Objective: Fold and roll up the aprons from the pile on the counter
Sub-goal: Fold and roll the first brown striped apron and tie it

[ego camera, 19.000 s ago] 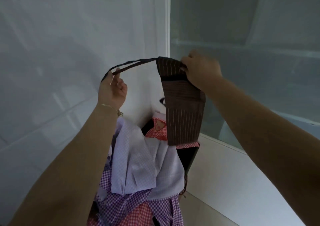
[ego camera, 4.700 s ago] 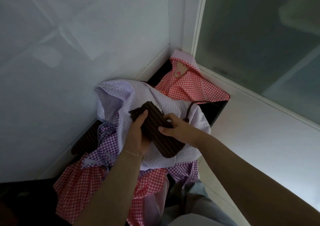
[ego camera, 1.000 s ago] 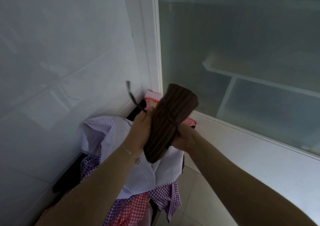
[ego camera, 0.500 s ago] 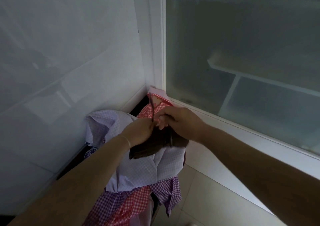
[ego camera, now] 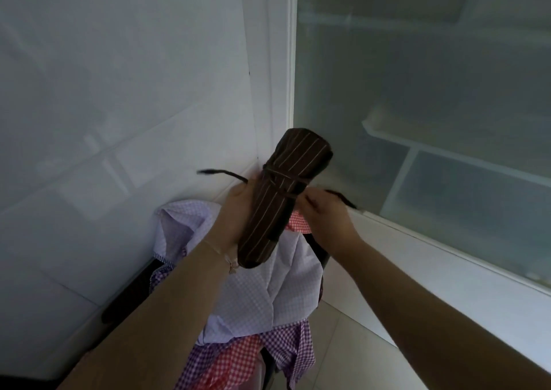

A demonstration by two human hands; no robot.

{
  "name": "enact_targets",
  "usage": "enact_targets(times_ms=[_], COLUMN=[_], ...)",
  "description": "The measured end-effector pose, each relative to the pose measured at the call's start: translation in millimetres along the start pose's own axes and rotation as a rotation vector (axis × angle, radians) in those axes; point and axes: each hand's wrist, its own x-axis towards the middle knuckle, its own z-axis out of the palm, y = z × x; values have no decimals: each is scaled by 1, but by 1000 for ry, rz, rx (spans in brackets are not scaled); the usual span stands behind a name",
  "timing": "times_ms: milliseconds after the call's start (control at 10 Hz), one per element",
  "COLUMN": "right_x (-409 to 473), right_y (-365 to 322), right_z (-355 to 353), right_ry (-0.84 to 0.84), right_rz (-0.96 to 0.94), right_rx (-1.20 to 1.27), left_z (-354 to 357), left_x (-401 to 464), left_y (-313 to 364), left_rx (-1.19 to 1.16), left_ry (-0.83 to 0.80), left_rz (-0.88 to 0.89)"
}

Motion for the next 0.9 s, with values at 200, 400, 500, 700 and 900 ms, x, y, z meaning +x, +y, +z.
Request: enact_targets(times_ms=[200,400,500,700,900], right_x=[-23,-29,-28,-22,-22], right_y=[7,11,16,21,19], right_z=[6,0,1,-2,-1], right_ry=[-169,-296,-323,-219,-88], right_rz=[-149,-565,-741,-740,-608], right_rx=[-248,-777,-741,-490,-315], left_z=[-6,4,11,15,23], left_x=[16,15,6,2,-19], left_y=[-46,-78,-76,-71,-71], left_rx=[230,449,493,691,319], left_ry=[215,69,-16,-55,47], left_rz=[-175,-360,-378,-198,-127])
